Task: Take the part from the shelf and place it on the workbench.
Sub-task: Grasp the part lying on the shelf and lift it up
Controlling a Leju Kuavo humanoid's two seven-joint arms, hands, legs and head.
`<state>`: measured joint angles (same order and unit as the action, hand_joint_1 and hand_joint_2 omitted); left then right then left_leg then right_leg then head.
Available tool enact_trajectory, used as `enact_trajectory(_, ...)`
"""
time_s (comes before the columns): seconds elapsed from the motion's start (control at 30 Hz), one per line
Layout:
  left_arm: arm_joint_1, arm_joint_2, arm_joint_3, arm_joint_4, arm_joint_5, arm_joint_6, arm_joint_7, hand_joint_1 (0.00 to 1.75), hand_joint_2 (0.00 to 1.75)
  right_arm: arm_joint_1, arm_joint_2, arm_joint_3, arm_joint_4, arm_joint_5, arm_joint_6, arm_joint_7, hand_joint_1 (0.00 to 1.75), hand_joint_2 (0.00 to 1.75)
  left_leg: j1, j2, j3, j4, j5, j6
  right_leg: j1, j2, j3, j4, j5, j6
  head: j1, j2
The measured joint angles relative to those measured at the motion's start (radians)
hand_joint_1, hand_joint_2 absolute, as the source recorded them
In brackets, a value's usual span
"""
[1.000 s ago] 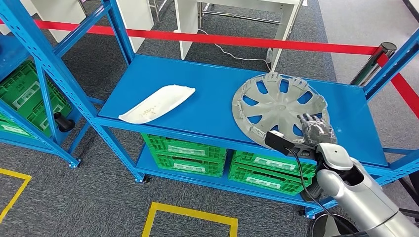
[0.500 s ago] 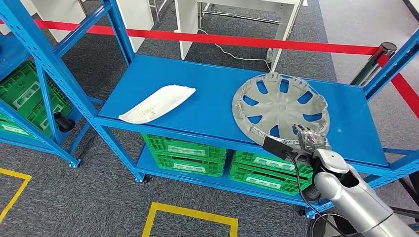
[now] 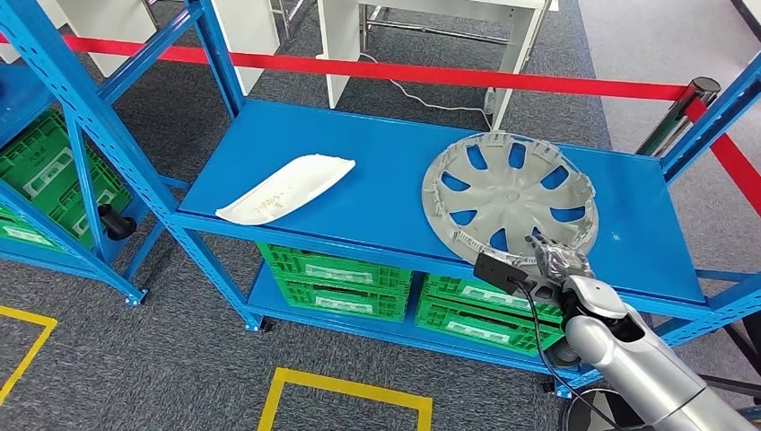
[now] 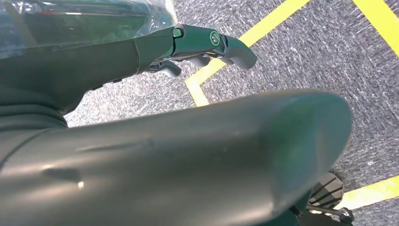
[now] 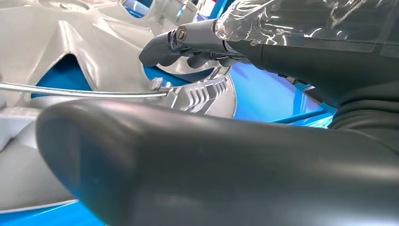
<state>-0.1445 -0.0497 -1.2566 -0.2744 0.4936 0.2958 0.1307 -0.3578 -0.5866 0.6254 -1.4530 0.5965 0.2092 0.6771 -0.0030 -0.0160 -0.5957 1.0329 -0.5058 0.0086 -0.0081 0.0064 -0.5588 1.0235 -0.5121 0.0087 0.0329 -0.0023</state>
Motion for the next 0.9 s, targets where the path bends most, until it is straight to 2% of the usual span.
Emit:
enact_trajectory(0.13, 0.000, 0.002, 0.001, 0.000, 0.000, -0.002, -0.003, 0.00, 0.00, -0.009, 0.000, 0.013, 0.005, -0.037, -0.031, 0.000, 0.00, 1.75, 0.000, 0.000, 0.000, 0.000, 0.000, 0.000, 0.000, 0.000, 0.000, 0.000, 0.000, 0.000, 0.000, 0.000)
enact_trajectory(0.37, 0.002, 0.006, 0.002, 0.000, 0.002, -0.002, -0.007, 0.00, 0.00, -0.024, 0.000, 0.044, 0.016, -0.080, -0.083, 0.000, 0.00, 1.75, 0.000, 0.000, 0.000, 0.000, 0.000, 0.000, 0.000, 0.000, 0.000, 0.000, 0.000, 0.000, 0.000, 0.000)
enact_trajectory(0.9, 0.002, 0.008, 0.004, 0.000, 0.001, -0.002, -0.015, 0.00, 0.00, -0.045, -0.003, 0.091, 0.025, -0.084, -0.101, 0.000, 0.00, 1.75, 0.000, 0.000, 0.000, 0.000, 0.000, 0.000, 0.000, 0.000, 0.000, 0.000, 0.000, 0.000, 0.000, 0.000)
